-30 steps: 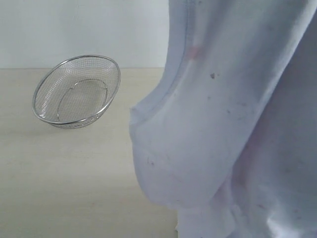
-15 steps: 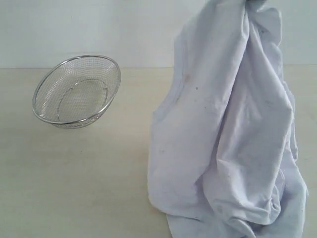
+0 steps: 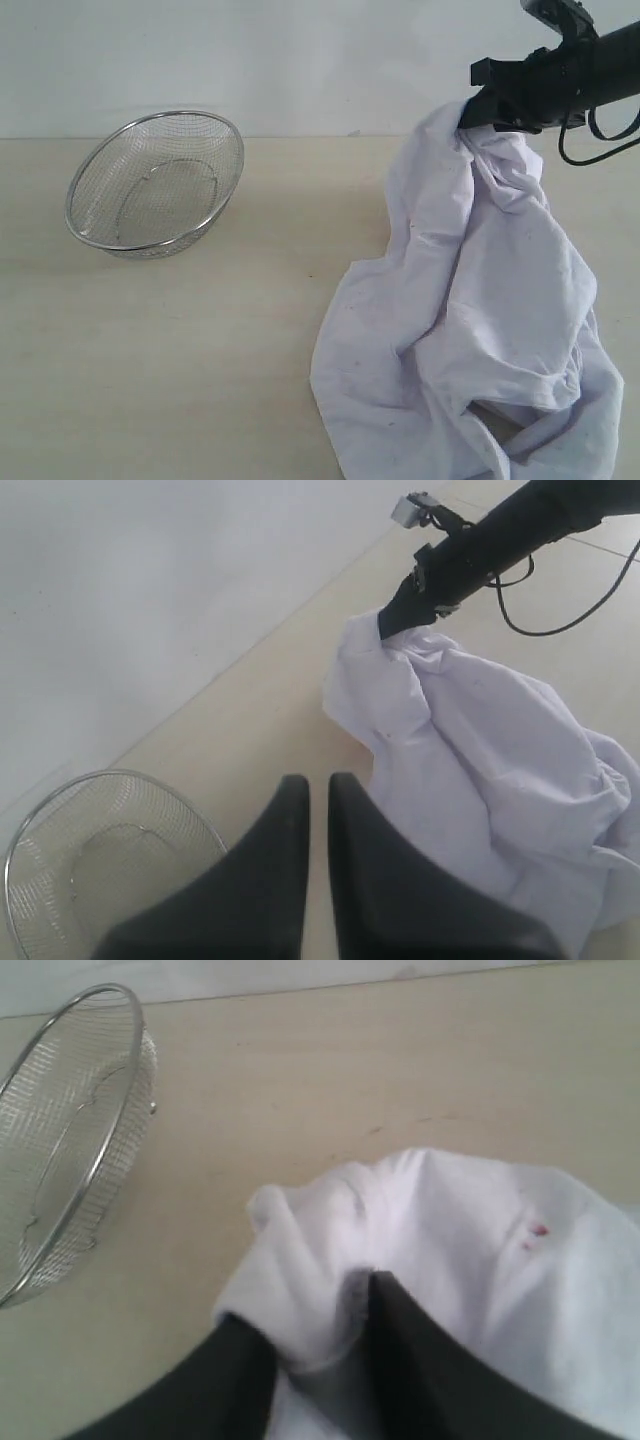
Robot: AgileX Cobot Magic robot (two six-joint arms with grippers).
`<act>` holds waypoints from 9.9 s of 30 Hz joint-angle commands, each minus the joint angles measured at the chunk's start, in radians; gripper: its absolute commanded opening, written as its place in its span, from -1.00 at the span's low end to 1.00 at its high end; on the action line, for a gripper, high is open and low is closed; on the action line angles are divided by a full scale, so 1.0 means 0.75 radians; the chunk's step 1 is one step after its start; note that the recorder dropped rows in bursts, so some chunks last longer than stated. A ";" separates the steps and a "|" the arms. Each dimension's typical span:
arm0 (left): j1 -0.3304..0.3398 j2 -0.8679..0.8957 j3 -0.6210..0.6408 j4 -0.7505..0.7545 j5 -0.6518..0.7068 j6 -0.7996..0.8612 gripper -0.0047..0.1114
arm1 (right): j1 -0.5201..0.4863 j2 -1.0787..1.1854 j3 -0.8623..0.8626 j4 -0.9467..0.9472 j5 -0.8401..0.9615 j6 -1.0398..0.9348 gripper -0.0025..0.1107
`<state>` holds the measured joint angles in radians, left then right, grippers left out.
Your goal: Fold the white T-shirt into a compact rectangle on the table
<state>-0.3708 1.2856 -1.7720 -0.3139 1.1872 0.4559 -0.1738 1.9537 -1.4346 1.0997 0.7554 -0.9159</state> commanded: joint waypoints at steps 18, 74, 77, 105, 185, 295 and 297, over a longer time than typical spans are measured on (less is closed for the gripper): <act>0.002 -0.100 0.164 -0.053 -0.037 0.001 -0.84 | 0.067 -0.213 -0.048 -0.218 0.496 0.106 -0.96; 0.002 -0.254 0.167 -0.053 0.034 -0.050 -0.84 | 0.603 0.498 -0.296 -0.791 -0.032 0.615 -0.96; 0.002 -0.257 0.167 -0.053 0.034 -0.050 -0.84 | 0.603 0.543 -0.387 -0.796 -0.008 0.629 -0.96; 0.002 -0.263 0.167 -0.010 0.045 -0.050 -0.84 | 0.573 0.899 -1.177 -0.886 0.149 0.800 -0.96; 0.698 1.179 0.097 -0.152 -0.455 -0.094 0.11 | 0.460 -0.900 0.485 -0.744 0.068 0.625 -0.96; 0.634 0.812 0.181 -0.717 -0.083 0.061 -0.84 | 0.149 -0.621 0.485 -0.771 0.067 0.632 -0.96; 0.528 0.814 0.245 -0.681 -0.127 0.061 -0.84 | 0.128 -0.608 0.485 -0.756 0.089 0.578 -0.96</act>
<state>0.1245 1.8969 -1.6466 -0.8403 1.1242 0.4850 -0.0500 1.4859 -1.0755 0.5123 0.7961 -0.4320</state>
